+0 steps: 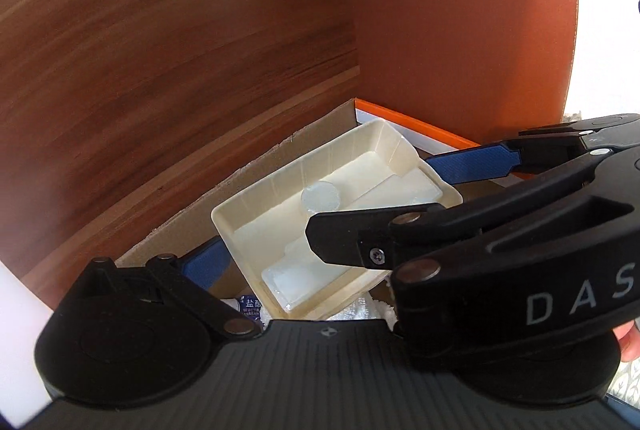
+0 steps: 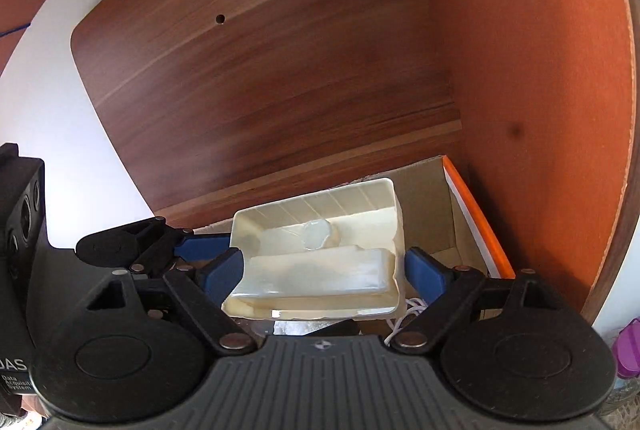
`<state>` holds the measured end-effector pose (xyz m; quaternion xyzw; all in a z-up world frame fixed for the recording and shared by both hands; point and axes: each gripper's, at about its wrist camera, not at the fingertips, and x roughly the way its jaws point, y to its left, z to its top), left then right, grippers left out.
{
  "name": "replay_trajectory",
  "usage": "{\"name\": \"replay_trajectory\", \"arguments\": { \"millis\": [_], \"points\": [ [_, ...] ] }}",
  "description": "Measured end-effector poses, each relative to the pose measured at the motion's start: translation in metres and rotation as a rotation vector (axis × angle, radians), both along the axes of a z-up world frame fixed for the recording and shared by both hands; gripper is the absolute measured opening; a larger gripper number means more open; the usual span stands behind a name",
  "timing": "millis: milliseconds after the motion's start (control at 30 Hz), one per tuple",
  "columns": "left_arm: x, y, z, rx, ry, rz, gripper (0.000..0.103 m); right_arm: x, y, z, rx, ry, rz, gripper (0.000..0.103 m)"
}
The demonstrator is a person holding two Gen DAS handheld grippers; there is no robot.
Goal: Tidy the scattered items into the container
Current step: 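Lower the cream tray into the orange box and open both tools, then withdraw both tools from the box back to the pile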
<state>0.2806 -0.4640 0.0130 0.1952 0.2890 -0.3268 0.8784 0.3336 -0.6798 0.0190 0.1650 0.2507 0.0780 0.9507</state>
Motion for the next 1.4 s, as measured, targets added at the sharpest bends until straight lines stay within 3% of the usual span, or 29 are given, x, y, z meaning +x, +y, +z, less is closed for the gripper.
{"name": "replay_trajectory", "arguments": {
  "millis": [167,267,433,667,867,1067,1133,1233,1400],
  "points": [
    [0.009,0.000,-0.007,0.014,0.037,0.038,0.103,0.000,0.007,-0.014,0.026,0.011,0.000,0.094],
    [0.005,-0.025,-0.007,0.026,0.036,0.036,0.103,0.011,0.003,-0.013,0.030,0.014,-0.021,0.099],
    [0.013,-0.042,-0.004,0.029,0.000,0.046,0.103,0.015,0.006,-0.009,0.014,0.017,-0.047,0.102],
    [0.003,-0.031,0.002,0.029,-0.055,0.069,0.103,0.006,0.022,0.006,-0.047,0.005,-0.112,0.103],
    [-0.011,-0.010,0.009,-0.062,-0.076,0.132,0.103,-0.010,0.043,0.025,-0.038,-0.043,-0.160,0.103],
    [-0.043,0.023,0.014,-0.140,-0.115,0.138,0.103,-0.051,0.090,0.035,-0.106,-0.241,-0.128,0.103],
    [-0.044,0.024,0.013,-0.146,-0.132,0.143,0.103,-0.058,0.098,0.036,-0.069,-0.238,-0.095,0.103],
    [-0.067,0.049,0.016,-0.140,-0.145,0.156,0.103,-0.065,0.113,0.040,-0.019,-0.151,-0.039,0.103],
    [-0.097,0.092,0.018,-0.156,-0.187,0.211,0.103,-0.102,0.160,0.044,-0.166,-0.260,-0.079,0.103]
  ]
}}
